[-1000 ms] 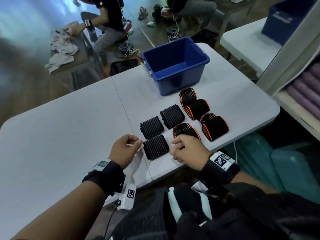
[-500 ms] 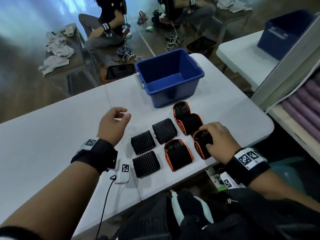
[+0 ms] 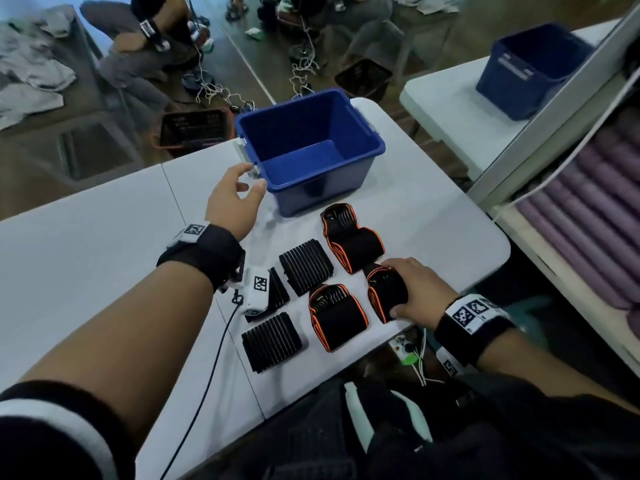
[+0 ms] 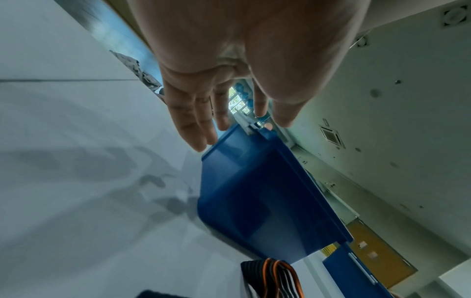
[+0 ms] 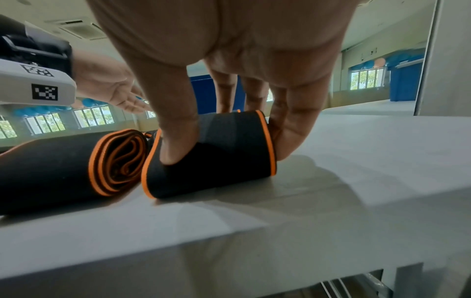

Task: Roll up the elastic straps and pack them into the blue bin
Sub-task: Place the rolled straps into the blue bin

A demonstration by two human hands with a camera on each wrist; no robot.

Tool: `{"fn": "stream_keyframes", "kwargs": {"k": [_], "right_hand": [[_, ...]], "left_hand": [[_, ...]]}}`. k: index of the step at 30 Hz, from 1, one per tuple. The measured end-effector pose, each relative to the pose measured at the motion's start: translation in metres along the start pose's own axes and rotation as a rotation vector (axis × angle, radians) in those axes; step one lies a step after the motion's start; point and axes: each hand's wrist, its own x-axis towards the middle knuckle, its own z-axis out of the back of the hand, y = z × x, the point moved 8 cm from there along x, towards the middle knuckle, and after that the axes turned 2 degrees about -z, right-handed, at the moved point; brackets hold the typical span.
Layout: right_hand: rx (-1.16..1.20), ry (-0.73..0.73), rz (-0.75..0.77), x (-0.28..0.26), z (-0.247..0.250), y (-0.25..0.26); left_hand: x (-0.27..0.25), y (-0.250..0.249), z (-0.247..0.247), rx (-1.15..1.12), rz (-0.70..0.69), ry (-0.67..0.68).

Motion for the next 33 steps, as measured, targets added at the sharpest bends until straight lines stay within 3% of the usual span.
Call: {"fn": "stream_keyframes", "kwargs": {"k": [5,11,17,25,33], "right_hand": [[-0.036,0.043,0.004,0.007,-0.001,-0.005],[-0.051,0.092,0.024,0.016,0.003,-0.003],[-0.015,0.142,0.082,0.022,0.003,-0.001],[-0.002,0.201,0.124,0.034,0.010,-0.008],[-0.018,0.273,0.184,0.022,0.084,0.010]], "left_hand": [[0.004,-0.006,-0.010,-0.017,-0.033,0.018],[0.010,-0.026,-0.021,0.154,-0.150,0.061],[0.010,-0.030,-0.022,0.190,-0.097,0.064],[-0.026,-0.008,0.018,0.168,0.004,0.010],[-0.075,0.012,0.054,0.088,0.090,-0.103]]}}
